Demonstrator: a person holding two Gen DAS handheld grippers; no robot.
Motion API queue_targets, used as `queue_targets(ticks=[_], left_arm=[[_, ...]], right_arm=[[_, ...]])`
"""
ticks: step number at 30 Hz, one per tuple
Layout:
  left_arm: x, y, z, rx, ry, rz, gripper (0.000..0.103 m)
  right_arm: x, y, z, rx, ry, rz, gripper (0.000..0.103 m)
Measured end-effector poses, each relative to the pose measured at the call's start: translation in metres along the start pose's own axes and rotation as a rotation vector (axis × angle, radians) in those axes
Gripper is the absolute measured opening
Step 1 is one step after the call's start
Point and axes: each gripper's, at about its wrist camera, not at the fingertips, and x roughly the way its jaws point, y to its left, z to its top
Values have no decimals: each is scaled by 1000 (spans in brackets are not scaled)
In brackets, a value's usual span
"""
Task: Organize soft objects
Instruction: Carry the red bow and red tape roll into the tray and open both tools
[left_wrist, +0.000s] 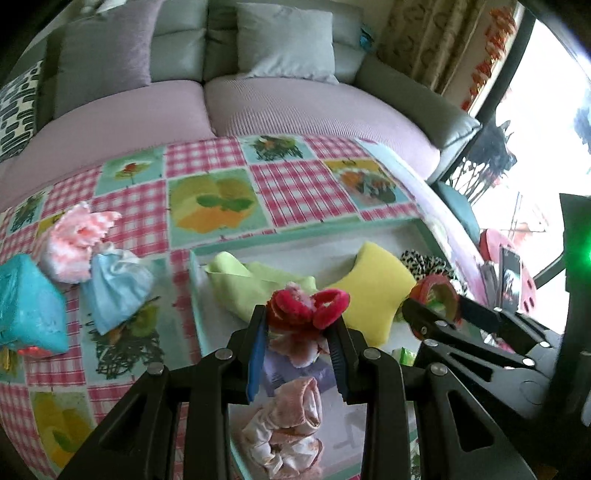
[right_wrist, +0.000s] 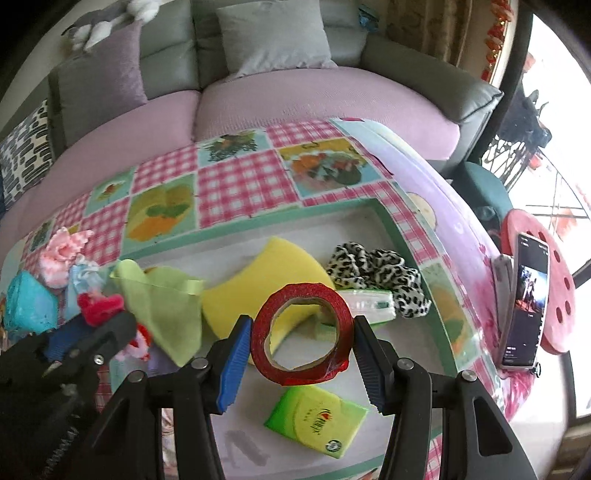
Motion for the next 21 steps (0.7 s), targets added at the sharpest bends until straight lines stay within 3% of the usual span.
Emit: queue_targets(ticks=[9, 16, 21], left_arm=[[23, -3, -5, 8, 72, 8, 33], [21, -3, -4, 4, 77, -4, 33], [17, -1, -3, -1, 73, -8, 40]], right_arm=[[0, 1, 0, -14, 2, -11, 58], [-2, 1, 0, -15, 4, -15, 58], [-4, 1, 1, -16, 1, -19, 58]])
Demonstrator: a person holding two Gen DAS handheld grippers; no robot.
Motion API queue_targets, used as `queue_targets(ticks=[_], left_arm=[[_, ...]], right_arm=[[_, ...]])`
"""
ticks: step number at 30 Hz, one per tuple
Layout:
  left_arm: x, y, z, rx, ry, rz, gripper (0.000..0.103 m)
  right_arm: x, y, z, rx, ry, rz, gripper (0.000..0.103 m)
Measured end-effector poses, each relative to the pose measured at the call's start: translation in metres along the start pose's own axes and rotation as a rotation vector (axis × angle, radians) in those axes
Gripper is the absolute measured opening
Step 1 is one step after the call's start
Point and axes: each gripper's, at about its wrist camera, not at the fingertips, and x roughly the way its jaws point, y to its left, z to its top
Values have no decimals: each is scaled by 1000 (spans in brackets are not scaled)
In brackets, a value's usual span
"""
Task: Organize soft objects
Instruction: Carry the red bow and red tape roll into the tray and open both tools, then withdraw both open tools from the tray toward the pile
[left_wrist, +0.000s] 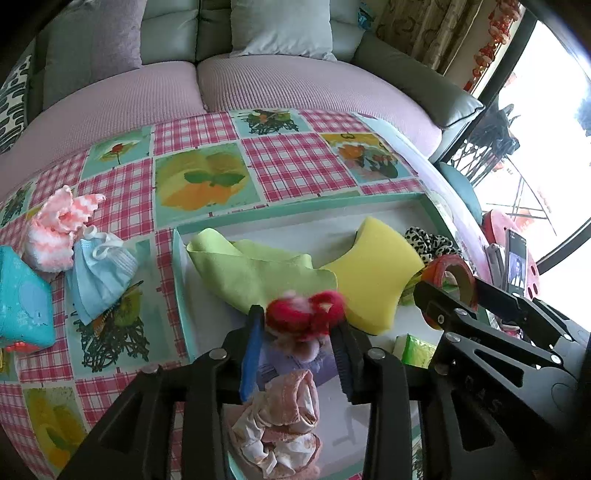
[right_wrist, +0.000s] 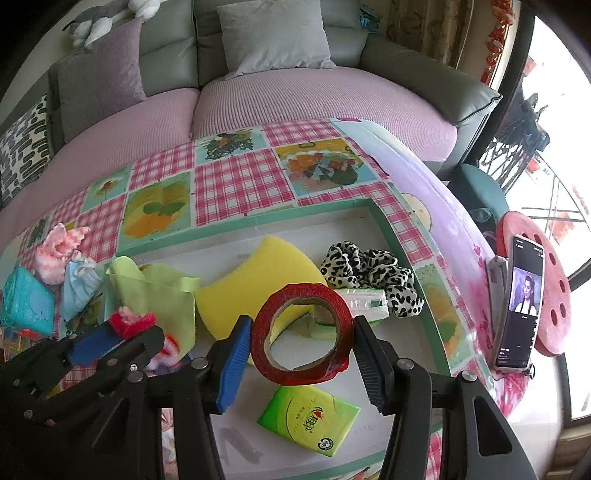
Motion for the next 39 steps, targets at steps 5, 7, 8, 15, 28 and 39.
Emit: queue_targets(ticks=[5, 7, 8, 15, 28, 39], left_arm=[[-12, 7, 3, -24, -28, -6, 44], [-16, 10, 4, -32, -40, 1, 45], [-18, 12, 4, -37, -46, 7, 47], [-37, 39, 8, -115, -96, 53, 57], [-45, 79, 5, -241, -123, 153, 86], [-57, 109, 3, -272, -148, 330, 87]], right_arm=[[-5, 1, 1, -3, -12, 5, 58], [-7, 1, 1, -6, -18, 5, 58], [-8, 1, 2, -7, -21, 6, 59], [-11, 4, 2, -17, -30, 10, 65], [-10, 19, 3, -65, -26, 26, 90], [-12, 42, 2, -117, -35, 76, 90]])
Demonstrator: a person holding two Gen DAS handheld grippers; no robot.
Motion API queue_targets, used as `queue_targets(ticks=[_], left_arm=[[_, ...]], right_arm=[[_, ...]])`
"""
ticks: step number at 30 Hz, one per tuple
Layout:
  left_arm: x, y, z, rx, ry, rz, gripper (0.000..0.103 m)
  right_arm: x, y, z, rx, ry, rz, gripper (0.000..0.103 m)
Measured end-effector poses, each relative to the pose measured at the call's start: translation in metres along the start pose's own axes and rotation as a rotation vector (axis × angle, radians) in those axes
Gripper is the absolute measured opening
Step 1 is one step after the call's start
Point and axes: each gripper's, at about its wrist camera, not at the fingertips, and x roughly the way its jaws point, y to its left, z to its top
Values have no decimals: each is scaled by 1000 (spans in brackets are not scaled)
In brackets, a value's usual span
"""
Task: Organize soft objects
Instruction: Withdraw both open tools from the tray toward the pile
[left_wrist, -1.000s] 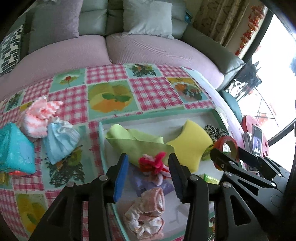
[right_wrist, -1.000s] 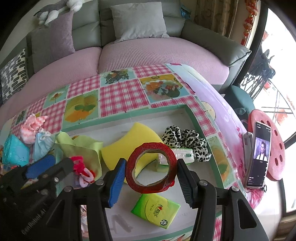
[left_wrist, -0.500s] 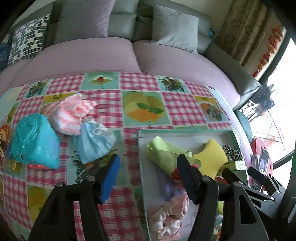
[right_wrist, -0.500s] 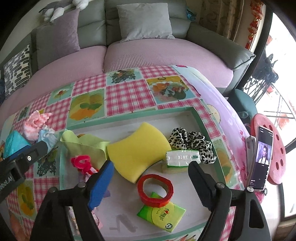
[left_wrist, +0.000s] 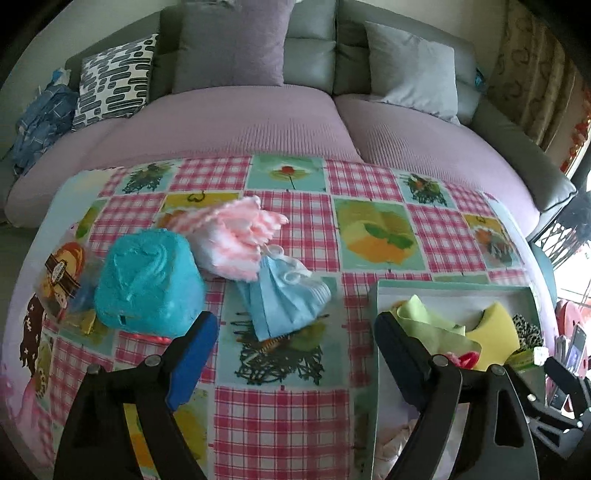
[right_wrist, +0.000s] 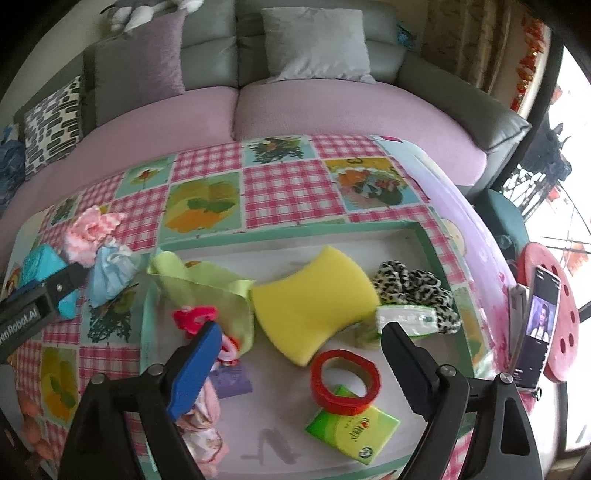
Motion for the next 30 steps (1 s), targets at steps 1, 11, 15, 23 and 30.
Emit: queue_targets(ticks=[1, 11, 15, 23, 30], left_arm=[[-1, 3, 2, 0, -1, -4, 87], [-15, 42, 21, -46, -46, 42, 87], [-14, 67, 28, -99, -49, 79, 87], [-18, 110, 27, -202, -47, 123, 87], [-25, 138, 25, -272, -64, 150, 87]], right_arm=[[0, 3, 0, -7, -2, 5, 90], [-4, 52, 18, -71, -38, 106, 90], [3, 76, 28, -109, -29, 132, 90], [16, 123, 37, -191, -11, 168, 90], [31, 162, 36, -277, 15, 183, 90]])
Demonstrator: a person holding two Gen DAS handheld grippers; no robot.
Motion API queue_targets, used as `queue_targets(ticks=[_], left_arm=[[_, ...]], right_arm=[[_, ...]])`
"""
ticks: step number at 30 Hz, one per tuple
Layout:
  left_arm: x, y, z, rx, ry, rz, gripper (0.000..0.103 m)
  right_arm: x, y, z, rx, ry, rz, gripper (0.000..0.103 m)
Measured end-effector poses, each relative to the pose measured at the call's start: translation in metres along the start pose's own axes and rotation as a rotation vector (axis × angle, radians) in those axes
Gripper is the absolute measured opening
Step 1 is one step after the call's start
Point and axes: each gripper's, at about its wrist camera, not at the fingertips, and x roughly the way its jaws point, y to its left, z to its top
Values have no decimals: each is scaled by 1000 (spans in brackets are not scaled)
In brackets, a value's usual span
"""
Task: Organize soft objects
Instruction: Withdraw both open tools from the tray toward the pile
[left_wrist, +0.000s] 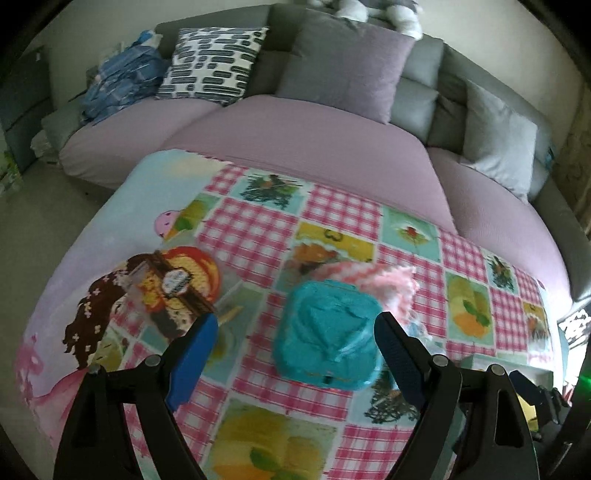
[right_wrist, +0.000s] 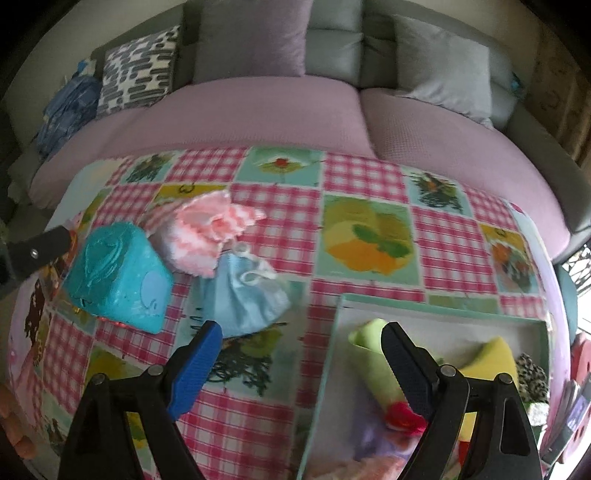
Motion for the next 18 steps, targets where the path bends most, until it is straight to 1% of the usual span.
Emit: queue_targets(ticks=[4, 10, 14, 16, 18], left_arm=[[12, 16, 1, -42, 31, 25, 87], [19, 39, 0, -112, 50, 60, 87], [20, 49, -2, -134, 52, 103, 87], [22, 52, -2, -142, 58, 106, 87], [24, 54, -2, -149, 62, 105, 87]], right_arm=[[19, 16, 3, -40, 30, 6, 90], [40, 24, 4, -49, 72, 10, 90], [50, 29, 5, -58, 88, 14, 90], [55, 32, 5, -60, 97, 18, 89], [60, 34, 5, -66, 103, 21, 86]])
